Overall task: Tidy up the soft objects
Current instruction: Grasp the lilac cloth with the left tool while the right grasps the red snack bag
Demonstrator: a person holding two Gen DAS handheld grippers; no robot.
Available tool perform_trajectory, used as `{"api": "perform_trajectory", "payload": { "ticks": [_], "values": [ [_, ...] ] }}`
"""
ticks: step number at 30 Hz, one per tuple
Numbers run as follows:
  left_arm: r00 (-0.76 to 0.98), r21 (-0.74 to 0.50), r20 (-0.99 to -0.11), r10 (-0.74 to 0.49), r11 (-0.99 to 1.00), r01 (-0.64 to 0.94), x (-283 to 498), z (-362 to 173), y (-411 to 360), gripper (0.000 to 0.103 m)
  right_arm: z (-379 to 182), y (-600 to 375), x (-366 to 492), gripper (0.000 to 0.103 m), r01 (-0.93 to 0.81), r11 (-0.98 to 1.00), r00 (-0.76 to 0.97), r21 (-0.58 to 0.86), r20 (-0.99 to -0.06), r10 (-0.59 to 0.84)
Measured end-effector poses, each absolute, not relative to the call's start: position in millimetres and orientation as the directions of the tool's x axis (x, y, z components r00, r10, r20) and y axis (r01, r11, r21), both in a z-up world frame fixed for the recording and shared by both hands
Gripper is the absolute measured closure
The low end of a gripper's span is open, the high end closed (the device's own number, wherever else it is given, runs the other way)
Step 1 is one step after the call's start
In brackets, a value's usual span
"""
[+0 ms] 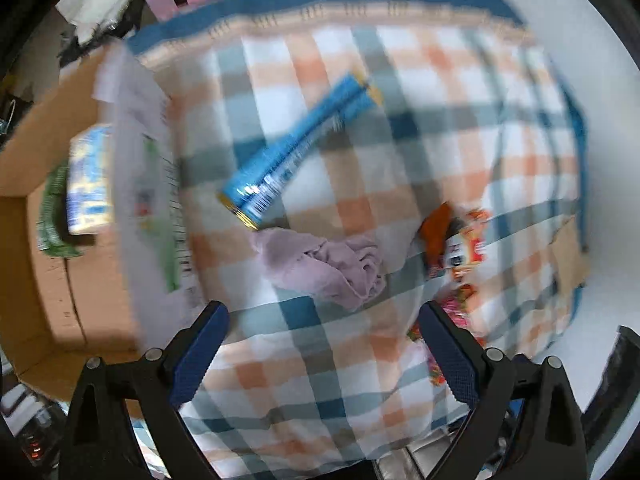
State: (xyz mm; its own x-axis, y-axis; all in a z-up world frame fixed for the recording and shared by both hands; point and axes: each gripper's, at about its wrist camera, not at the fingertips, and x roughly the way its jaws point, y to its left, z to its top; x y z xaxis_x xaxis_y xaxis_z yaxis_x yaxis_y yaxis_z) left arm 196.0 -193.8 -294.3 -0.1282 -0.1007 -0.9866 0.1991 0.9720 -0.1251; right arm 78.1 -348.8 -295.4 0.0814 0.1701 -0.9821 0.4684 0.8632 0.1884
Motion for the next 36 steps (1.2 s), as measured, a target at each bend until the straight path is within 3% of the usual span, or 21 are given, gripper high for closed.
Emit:
{"api": "perform_trajectory", "payload": {
  "ticks": [11, 16, 21, 23, 36],
  "values": [
    [-0.243, -0.060, -0.970, -0.005, 0.974, 0.219, 201.8, -382.0, -222.4, 0.006, -381.2, -358.0, 93.9, 0.000, 0.389, 0.906, -0.068, 0.167, -0.976, 0.209],
    [-0.239, -0.055, -0.971, 0.000, 0.973, 0.222, 194.5, -395.5, -224.9, 0.013, -402.2, -353.8, 99.6, 0.000, 0.362, 0.915, -0.118, 0.181, -0.964, 0.238],
    [-0.197, -0.048, -0.980, 0.003, 0.966, 0.253, 185.1, -386.7, -232.7, 0.038, -405.1, -359.6, 101.2, 0.013, 0.385, 0.900, -0.114, 0.203, -0.958, 0.265],
    [-0.191, -0.057, -0.982, -0.007, 0.964, 0.260, 178.1, -381.9, -236.8, 0.041, -403.4, -360.8, 101.2, 0.017, 0.388, 0.899, -0.118, 0.203, -0.956, 0.267],
    [-0.191, -0.069, -0.981, -0.017, 0.961, 0.268, 161.3, -393.6, -238.6, 0.041, -409.5, -361.8, 99.2, 0.019, 0.373, 0.902, -0.139, 0.219, -0.948, 0.288]
  ]
}}
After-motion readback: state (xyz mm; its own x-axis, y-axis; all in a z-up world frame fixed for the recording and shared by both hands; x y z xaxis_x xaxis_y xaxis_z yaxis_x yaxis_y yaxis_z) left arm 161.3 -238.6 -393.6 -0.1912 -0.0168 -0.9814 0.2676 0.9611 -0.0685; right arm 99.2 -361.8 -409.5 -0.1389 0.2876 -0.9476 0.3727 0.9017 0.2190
